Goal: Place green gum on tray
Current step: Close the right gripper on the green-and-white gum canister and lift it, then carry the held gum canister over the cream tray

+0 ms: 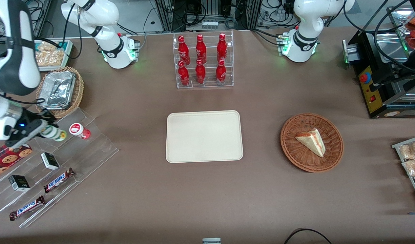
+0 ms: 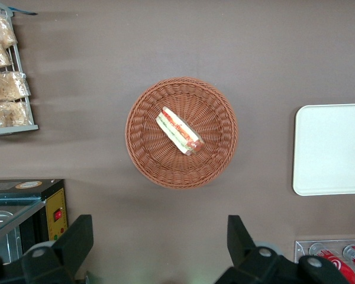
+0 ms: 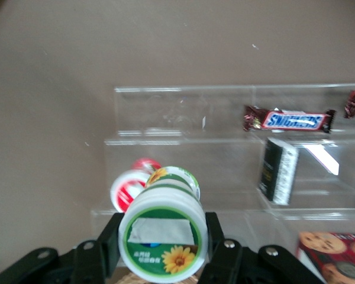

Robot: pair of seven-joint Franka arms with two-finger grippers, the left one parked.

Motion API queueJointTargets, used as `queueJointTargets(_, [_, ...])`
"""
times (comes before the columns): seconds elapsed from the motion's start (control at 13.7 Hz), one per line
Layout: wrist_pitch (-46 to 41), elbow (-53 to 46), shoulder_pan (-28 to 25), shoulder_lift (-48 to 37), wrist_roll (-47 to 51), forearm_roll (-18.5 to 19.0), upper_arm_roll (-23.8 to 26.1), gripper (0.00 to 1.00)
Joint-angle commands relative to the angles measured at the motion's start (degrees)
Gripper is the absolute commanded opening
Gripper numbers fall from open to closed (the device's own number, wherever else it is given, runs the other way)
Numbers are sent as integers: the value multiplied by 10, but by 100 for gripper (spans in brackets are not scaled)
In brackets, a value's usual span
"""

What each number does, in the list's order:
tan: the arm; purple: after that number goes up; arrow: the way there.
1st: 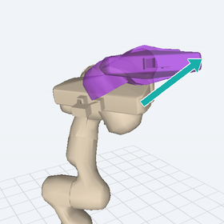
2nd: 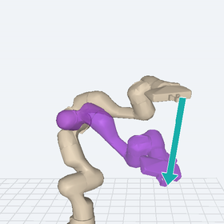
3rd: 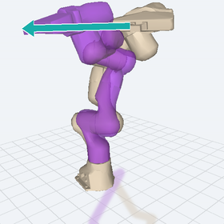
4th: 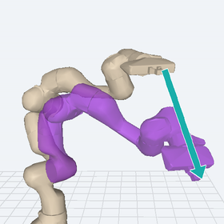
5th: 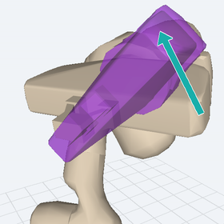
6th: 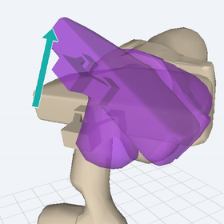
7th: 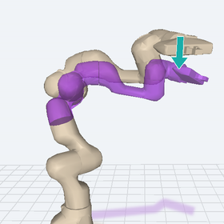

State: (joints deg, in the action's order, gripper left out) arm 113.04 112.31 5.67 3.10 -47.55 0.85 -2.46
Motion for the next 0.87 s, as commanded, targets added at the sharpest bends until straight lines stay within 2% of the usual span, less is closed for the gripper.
queueJointTargets(0.0, [-16, -13, -56, 9, 99, 2, -3, 0])
queueJointTargets(0.22, [-15, -13, -140, 23, 253, -7, -3, 0])
queueJointTargets(0.51, [2, -53, -226, 88, 421, -64, -3, 0])
queueJointTargets(0.8, [13, -133, -310, 165, 591, -67, -3, 0])
